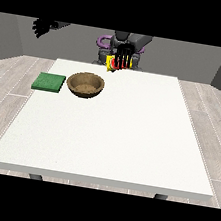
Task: Pick the cup and pour the ball into the bowl, then pick the bowl and place it on the pad
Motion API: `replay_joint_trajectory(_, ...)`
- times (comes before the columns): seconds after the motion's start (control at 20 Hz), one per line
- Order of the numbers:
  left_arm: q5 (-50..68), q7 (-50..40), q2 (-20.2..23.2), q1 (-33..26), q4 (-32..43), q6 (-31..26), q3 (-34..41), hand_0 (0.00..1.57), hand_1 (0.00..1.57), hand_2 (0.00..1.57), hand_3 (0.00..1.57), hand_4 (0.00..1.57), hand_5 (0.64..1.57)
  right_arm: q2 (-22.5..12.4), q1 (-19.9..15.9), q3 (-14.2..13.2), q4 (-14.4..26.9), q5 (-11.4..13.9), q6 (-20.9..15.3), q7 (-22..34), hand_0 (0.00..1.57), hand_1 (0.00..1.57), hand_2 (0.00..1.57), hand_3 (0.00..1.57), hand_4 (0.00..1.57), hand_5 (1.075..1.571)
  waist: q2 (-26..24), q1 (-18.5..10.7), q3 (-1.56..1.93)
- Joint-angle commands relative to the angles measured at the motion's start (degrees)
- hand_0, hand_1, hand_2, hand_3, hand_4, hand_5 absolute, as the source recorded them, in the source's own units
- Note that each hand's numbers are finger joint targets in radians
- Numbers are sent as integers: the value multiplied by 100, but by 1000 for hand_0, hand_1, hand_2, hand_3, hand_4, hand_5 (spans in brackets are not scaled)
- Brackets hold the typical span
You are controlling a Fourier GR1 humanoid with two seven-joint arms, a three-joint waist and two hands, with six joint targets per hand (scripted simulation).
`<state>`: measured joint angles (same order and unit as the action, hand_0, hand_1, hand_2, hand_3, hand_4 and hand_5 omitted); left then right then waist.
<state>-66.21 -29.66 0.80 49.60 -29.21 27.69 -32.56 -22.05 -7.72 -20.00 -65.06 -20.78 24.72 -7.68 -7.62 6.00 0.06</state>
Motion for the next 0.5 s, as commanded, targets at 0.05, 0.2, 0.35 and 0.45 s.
replay_joint_trajectory(0.05,-481,-1037,-77,268,-471,-941,-782,448,448,1565,1214,759,1569,100,-435,158,158,154,-127,-10,0,0,0,0,665,1561,139,230,-2)
replay_joint_trajectory(0.2,-480,-848,-79,318,-634,-1659,-913,206,206,1187,1372,682,1567,103,-174,129,264,63,170,-149,0,0,0,0,661,1561,41,313,-1)
replay_joint_trajectory(0.35,-480,-876,-80,482,-907,-2324,-1180,0,0,1127,1452,852,1571,123,-397,259,220,47,200,77,0,0,0,0,681,1562,64,513,-3)
replay_joint_trajectory(0.45,-457,-749,-80,536,-1418,-2597,-1206,0,0,1237,1516,897,1570,-123,-497,47,455,76,196,-94,0,0,0,0,694,1563,171,187,-3)
